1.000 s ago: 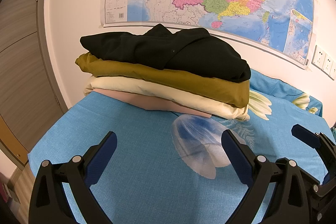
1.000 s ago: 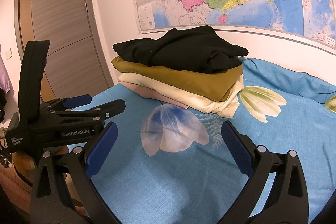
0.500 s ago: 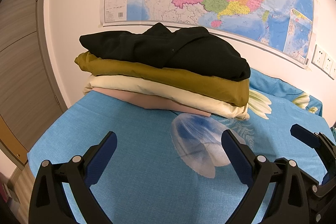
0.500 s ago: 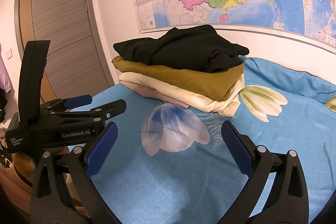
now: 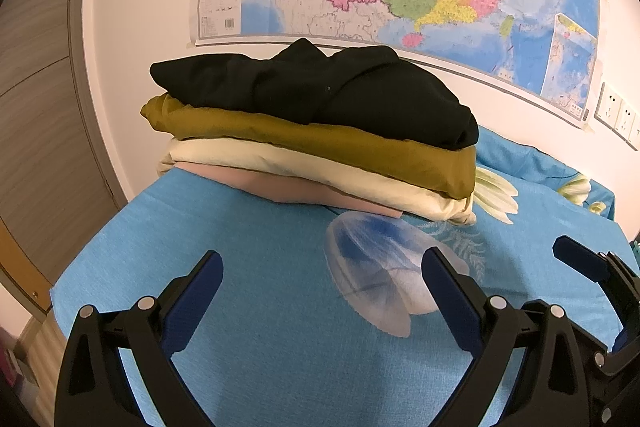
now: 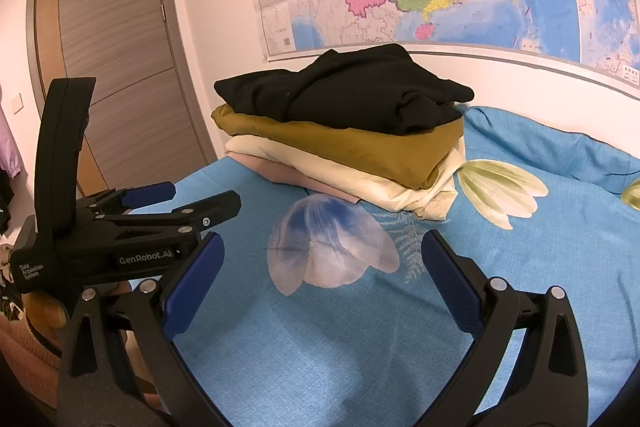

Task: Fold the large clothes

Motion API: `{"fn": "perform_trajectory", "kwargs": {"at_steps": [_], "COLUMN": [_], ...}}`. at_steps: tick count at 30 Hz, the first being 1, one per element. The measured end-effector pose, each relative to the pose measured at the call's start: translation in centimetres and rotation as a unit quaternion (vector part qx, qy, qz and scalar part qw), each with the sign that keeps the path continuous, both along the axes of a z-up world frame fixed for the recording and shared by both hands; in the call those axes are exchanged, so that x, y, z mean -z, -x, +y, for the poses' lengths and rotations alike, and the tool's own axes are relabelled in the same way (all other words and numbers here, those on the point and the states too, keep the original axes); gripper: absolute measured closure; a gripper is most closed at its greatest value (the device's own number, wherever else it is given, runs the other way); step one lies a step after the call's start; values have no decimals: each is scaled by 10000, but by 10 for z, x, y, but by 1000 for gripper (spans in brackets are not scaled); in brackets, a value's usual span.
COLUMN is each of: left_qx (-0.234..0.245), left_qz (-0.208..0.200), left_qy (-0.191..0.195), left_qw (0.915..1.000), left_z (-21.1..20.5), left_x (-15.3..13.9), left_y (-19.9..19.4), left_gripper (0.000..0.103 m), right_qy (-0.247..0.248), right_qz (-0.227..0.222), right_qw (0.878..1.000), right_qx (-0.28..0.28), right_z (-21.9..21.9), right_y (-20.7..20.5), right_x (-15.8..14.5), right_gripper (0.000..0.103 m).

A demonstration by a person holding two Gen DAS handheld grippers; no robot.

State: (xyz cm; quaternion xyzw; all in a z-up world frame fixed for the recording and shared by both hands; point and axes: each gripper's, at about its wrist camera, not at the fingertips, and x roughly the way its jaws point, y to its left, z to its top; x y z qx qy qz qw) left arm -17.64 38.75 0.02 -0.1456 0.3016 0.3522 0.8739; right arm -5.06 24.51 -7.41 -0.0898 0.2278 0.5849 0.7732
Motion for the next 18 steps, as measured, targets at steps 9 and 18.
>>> {"fn": "perform_trajectory", "kwargs": {"at_steps": [9, 18], "left_qx": [243, 860], "left_qz": [-53, 211], "left_qy": [-33, 655], "left_qw": [9997, 9939], "left_z": [-9, -45], "left_x": [2, 24], "left_y": [-6, -60], "left_gripper": [7, 7], "right_qy": [-58, 388], "right_qz": [18, -83], "right_qw": [9999, 9887], "right_qx": [89, 1447], "right_z": [-11, -87], "right_y": [-4, -44], "right_x": [0, 8], "right_gripper": [6, 6]}}
